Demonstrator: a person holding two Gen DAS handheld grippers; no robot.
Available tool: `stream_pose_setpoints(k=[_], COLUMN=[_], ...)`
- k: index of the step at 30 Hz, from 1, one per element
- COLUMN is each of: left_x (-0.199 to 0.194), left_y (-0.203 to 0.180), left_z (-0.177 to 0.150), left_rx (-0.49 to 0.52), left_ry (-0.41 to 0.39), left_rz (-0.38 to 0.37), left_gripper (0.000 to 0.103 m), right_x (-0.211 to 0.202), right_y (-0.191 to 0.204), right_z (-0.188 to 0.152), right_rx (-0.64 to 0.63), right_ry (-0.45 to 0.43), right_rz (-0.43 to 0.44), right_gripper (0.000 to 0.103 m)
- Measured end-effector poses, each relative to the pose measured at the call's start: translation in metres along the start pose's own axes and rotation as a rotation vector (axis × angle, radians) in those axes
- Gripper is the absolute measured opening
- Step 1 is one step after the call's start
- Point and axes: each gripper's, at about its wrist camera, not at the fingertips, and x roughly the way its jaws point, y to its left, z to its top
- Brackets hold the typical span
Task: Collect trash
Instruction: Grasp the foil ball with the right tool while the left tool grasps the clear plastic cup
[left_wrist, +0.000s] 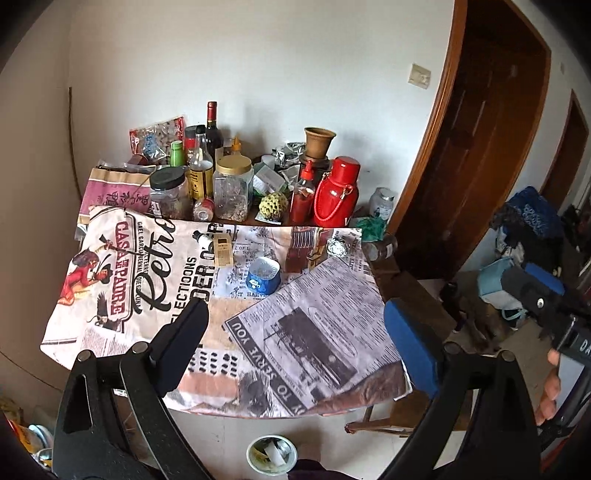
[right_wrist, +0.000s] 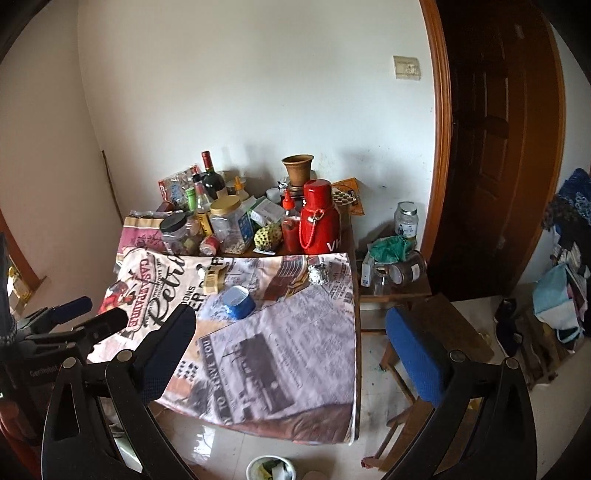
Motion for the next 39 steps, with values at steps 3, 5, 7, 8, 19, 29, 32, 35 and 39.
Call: stream_pose_setpoints(k=[3, 5, 7, 8, 19, 29, 32, 35, 39], left_x=[0.018, 0.033, 0.048, 0.058, 0.175, 0.293, 0.319, 0.339, 0.358], left_y=[-0.002, 0.001, 0.006, 0.010, 0.056, 0.078, 0.076, 0.073, 0.070], left_z=[0.008, 0.015, 0.021, 0.025, 0.063, 0.056, 0.046, 0.037, 0.025], left_rx=[0.006, 0.011, 0.010, 0.013, 0.150, 0.175, 0.173, 0.169, 0.188], left_ry=[0.023, 0.037, 0.053, 0.067, 0.234, 0.440, 0.479, 0.513, 0.548], left_rz=[0.003, 0.016, 0.014, 0.005, -0.083, -0.127, -0.141, -0.157, -0.147], left_gripper=[0.096, 0.096, 0.096, 0.096, 0.096, 0.096, 0.096, 0.096, 0.096], right_x=[0.021, 0.035, 0.050, 0.057, 0.168, 0.297, 0.333, 0.356, 0.382], right_y=[-0.010, -0.013, -0.015, -0.016, -0.017, -0.049, -0.060, -0.063, -0.066], right_z=[0.009, 0.013, 0.017, 0.019, 0.033, 0.024, 0.021, 0.021, 0.016], right_rx=[0.011, 0.023, 0.035, 0.041, 0.240, 0.335, 0.348, 0.331, 0.305], right_ry=[0.027, 0.045, 0.061, 0.067, 0.193, 0.359, 0.405, 0.422, 0.460], right_rz=[0.000, -0.002, -0.011, -0.016, -0.094, -0.117, -0.123, -0.128, -0.146], right_gripper=[0.102, 0.102, 0.102, 0.102, 0.102, 0.101, 0.101, 0.101, 0.087])
